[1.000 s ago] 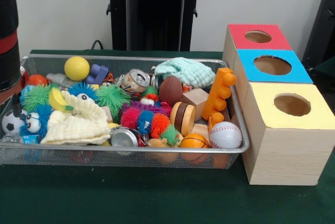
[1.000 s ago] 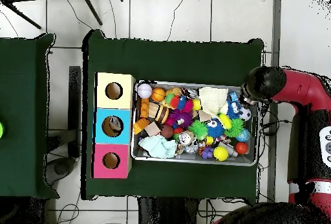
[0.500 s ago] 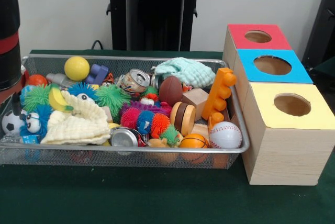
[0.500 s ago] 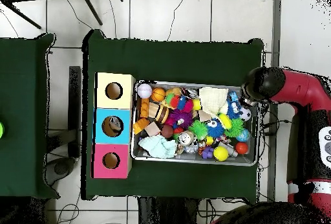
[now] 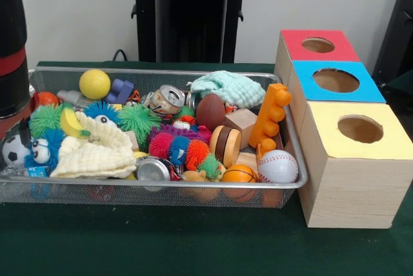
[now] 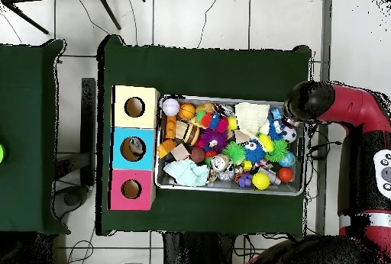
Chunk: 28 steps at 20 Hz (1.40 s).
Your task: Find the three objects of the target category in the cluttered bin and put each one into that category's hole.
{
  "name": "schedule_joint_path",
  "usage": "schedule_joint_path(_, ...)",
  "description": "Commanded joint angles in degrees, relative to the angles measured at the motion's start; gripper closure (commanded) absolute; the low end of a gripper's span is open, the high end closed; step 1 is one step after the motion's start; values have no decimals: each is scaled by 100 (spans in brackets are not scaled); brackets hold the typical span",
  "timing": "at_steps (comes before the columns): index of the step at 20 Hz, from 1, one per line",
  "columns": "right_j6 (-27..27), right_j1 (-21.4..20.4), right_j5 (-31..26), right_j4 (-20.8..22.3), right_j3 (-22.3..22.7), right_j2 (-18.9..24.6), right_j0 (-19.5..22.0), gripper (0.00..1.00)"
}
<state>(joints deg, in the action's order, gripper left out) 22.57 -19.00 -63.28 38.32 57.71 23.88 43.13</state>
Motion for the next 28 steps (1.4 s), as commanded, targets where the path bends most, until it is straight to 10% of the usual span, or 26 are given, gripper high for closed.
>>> schedule_joint_path(1,-1027,705,377,10,154,366,357,0)
schedule_joint_path(27,-1531,1133,839,-97,141,947,749,0)
schedule_joint_path(28,-1520,1141,799,-114,160,996,778,100)
